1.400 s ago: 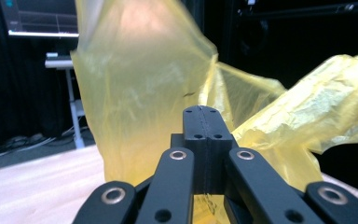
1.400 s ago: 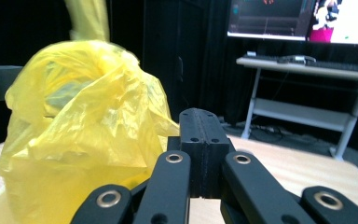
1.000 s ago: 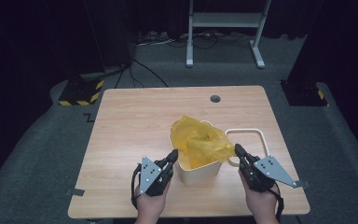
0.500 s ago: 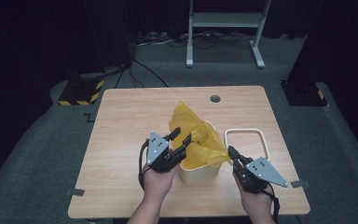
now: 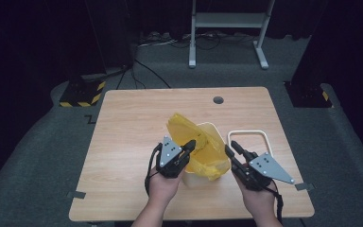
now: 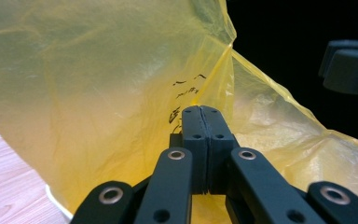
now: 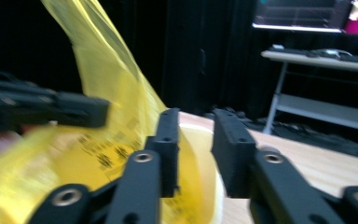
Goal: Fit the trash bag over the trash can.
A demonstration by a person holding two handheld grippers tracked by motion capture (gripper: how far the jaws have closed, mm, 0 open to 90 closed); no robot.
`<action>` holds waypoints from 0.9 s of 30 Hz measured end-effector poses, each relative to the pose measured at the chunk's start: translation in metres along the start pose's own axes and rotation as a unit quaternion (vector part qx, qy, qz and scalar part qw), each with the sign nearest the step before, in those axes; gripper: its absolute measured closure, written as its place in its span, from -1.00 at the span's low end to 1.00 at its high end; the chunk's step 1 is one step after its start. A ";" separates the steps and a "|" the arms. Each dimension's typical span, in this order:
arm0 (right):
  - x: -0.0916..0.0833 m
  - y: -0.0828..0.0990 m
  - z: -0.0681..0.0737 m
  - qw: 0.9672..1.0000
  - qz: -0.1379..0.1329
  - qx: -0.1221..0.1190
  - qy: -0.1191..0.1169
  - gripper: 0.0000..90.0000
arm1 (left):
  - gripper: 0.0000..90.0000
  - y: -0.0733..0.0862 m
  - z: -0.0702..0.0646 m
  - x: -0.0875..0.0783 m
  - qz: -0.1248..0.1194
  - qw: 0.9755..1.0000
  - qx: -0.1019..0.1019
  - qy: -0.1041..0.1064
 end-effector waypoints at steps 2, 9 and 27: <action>0.006 -0.002 0.013 1.000 0.004 -0.011 -0.006 0.39 | 0.99 0.000 0.000 -0.002 -0.003 1.000 0.000 0.002; 0.028 0.016 0.027 0.998 0.053 -0.043 0.005 0.95 | 1.00 0.004 0.003 -0.021 -0.026 1.000 -0.003 0.001; 0.032 0.013 -0.032 0.996 0.073 0.021 0.056 0.83 | 0.99 0.041 0.001 -0.065 -0.042 0.998 -0.048 -0.018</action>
Point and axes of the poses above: each handheld gripper's, and its own axes: x roughly forward along the jaws, y roughly out of its underside, z roughly to its left, the point moved 5 cm from there along x, roughly forward along the jaws, and after that the axes turned 12 degrees about y, right-handed, at the moved point
